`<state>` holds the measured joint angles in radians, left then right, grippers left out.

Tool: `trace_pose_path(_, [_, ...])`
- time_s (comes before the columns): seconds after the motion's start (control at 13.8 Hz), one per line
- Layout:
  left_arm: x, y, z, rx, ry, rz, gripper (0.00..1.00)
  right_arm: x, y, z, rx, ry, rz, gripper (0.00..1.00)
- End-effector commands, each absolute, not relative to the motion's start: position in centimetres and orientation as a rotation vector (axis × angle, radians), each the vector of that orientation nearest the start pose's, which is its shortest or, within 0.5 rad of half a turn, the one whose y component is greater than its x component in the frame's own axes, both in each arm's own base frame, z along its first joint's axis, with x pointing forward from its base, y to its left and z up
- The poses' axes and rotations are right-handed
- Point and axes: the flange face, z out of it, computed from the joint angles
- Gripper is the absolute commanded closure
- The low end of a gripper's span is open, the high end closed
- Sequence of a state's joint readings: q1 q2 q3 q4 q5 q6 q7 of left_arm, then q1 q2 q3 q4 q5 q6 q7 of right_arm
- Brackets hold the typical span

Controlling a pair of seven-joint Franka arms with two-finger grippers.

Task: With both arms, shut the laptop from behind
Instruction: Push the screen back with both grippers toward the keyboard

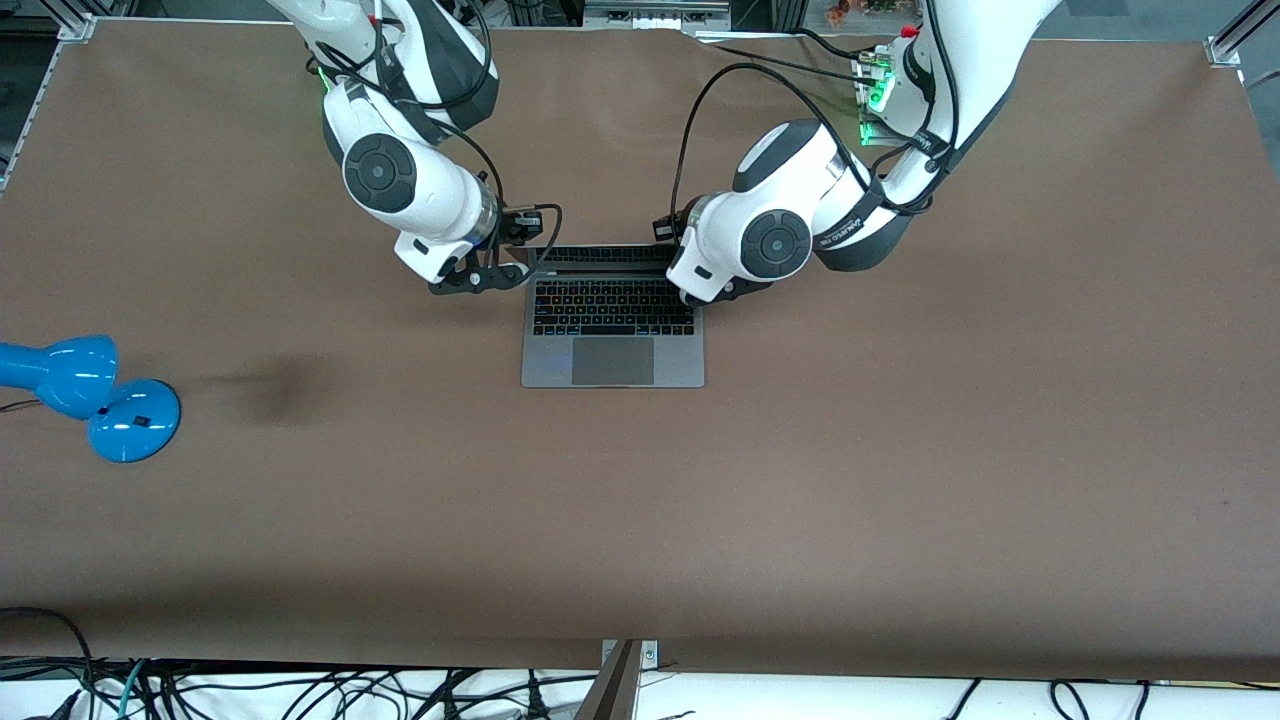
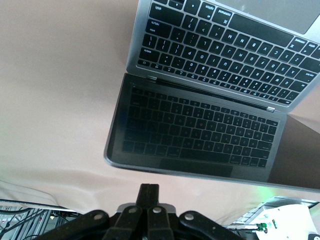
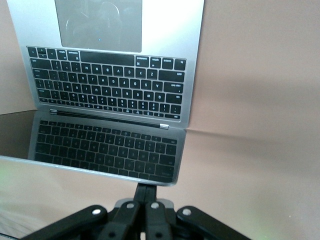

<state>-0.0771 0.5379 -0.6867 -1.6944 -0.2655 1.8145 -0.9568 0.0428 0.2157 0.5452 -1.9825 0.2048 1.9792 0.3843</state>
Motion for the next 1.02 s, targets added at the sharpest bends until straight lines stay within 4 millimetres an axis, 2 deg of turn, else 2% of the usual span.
trace_pose_path(0.0, [48.5, -41.8, 33.0, -3.098, -0.477, 1.019, 1.0, 48.0, 31.4, 35.7, -2.929, -0.197, 0.429, 1.0])
trace_pose_path(0.15, [49.4, -41.8, 32.5, -3.104, -0.49, 1.036, 1.0, 48.4, 31.2, 35.5, -2.927, -0.188, 0.422, 1.0])
trace_pose_path(0.29, [49.7, -41.5, 31.5, -3.086, -0.47, 0.989, 1.0, 48.8, 31.2, 35.0, -2.918, -0.186, 0.412, 1.0])
trace_pose_path(0.58, [50.5, -41.6, 30.2, -3.084, -0.474, 1.006, 1.0, 49.7, 31.5, 34.8, -2.901, -0.185, 0.41, 1.0])
trace_pose_path(0.94, [51.1, -41.7, 28.9, -3.108, -0.5, 0.98, 1.0, 50.8, 30.9, 34.5, -2.909, -0.18, 0.396, 1.0])
